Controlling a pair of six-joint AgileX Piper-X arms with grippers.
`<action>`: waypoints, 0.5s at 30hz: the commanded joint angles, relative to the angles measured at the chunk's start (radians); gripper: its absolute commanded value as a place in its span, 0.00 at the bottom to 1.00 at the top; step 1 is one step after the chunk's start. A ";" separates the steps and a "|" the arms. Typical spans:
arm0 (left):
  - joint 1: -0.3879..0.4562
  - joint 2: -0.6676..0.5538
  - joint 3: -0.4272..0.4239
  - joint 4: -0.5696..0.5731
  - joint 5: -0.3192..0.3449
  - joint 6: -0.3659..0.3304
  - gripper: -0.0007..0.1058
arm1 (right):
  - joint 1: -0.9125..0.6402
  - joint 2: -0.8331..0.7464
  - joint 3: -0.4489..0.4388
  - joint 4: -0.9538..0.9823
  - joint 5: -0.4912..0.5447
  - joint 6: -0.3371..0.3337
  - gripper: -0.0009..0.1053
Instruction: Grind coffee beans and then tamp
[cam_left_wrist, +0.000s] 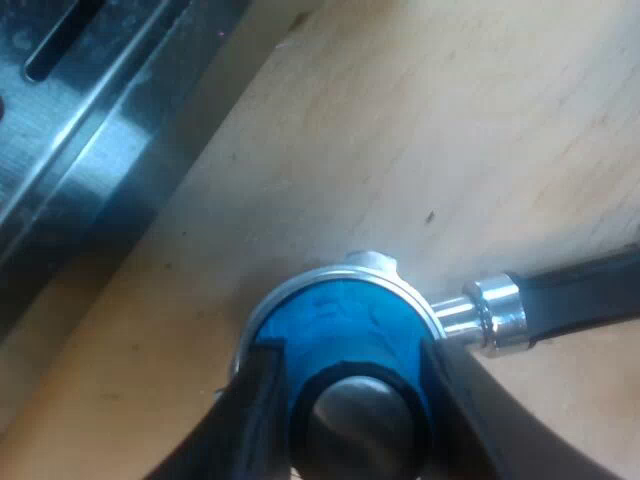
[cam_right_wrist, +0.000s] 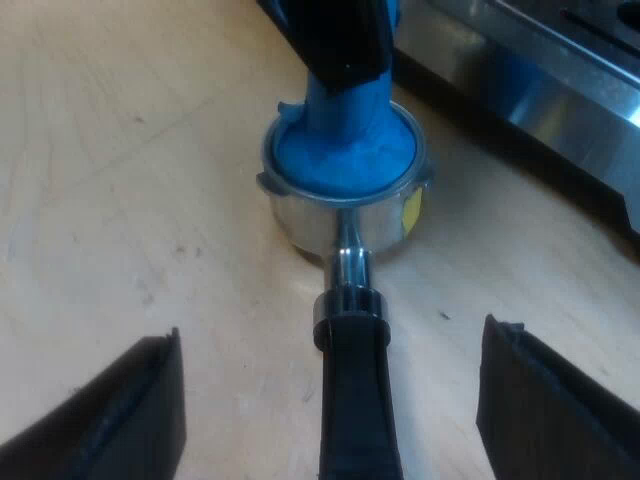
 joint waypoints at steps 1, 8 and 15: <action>-0.003 0.003 0.003 -0.011 0.018 0.000 0.01 | 0.002 -0.006 0.000 -0.011 0.007 -0.006 0.61; -0.003 0.038 0.066 -0.025 0.018 0.000 0.01 | 0.002 -0.006 0.000 -0.011 0.007 -0.006 0.61; -0.003 0.038 0.154 -0.032 0.014 0.008 0.01 | 0.002 -0.006 0.000 -0.011 0.007 -0.006 0.61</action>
